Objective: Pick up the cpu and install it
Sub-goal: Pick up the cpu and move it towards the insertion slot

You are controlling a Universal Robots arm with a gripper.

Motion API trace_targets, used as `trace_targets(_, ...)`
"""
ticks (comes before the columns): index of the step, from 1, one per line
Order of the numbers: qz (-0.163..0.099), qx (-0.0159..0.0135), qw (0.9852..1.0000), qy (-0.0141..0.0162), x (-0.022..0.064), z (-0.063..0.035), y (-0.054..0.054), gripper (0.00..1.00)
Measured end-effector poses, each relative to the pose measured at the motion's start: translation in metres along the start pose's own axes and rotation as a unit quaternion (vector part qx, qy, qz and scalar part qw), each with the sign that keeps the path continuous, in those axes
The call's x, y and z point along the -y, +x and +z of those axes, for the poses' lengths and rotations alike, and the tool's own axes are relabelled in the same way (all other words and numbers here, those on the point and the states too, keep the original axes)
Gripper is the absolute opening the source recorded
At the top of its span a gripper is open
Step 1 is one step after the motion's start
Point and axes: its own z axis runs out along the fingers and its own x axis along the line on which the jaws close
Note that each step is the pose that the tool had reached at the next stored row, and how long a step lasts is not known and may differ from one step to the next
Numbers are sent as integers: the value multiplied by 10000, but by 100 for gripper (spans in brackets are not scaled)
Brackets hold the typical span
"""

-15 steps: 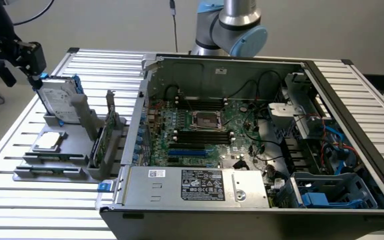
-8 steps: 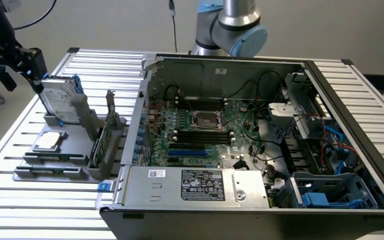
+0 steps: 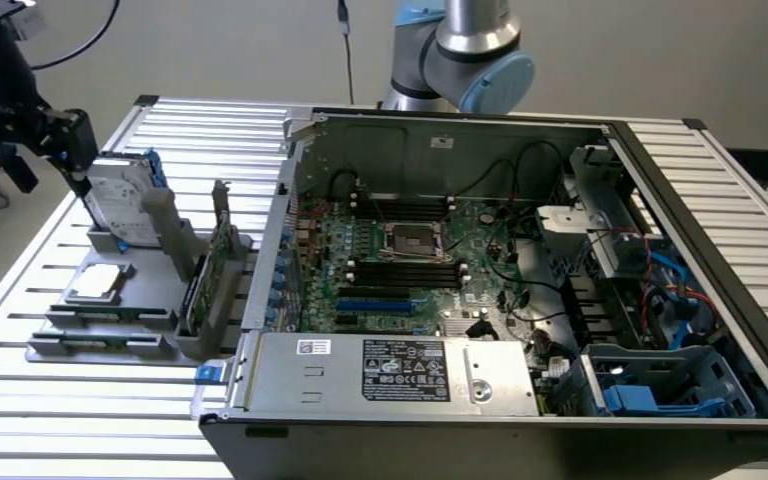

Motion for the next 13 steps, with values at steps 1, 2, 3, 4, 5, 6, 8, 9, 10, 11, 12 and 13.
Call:
trace_targets(1, -11, -1, 10000, 0, 3, 18, 0, 65)
trace_targets(2, -22, -1, 10000, 1, 7, 35, -1, 65)
trace_targets(3, -32, -2, 10000, 1, 15, 54, -2, 65)
trace_targets(4, -40, -2, 10000, 1, 26, 71, -3, 65)
trace_targets(5, -49, -3, 10000, 1, 40, 89, -4, 65)
trace_targets(6, -57, -3, 10000, 1, 53, 106, -5, 65)
trace_targets(8, -73, -4, 10000, 2, 86, 141, -8, 65)
trace_targets(9, -82, -4, 10000, 2, 104, 159, -9, 65)
trace_targets(10, -89, -4, 10000, 2, 120, 177, -10, 65)
trace_targets(11, -96, -5, 10000, 2, 136, 194, -11, 65)
trace_targets(12, -105, -5, 9999, 2, 152, 211, -13, 65)
trace_targets(13, -114, -5, 9999, 2, 167, 229, -14, 65)
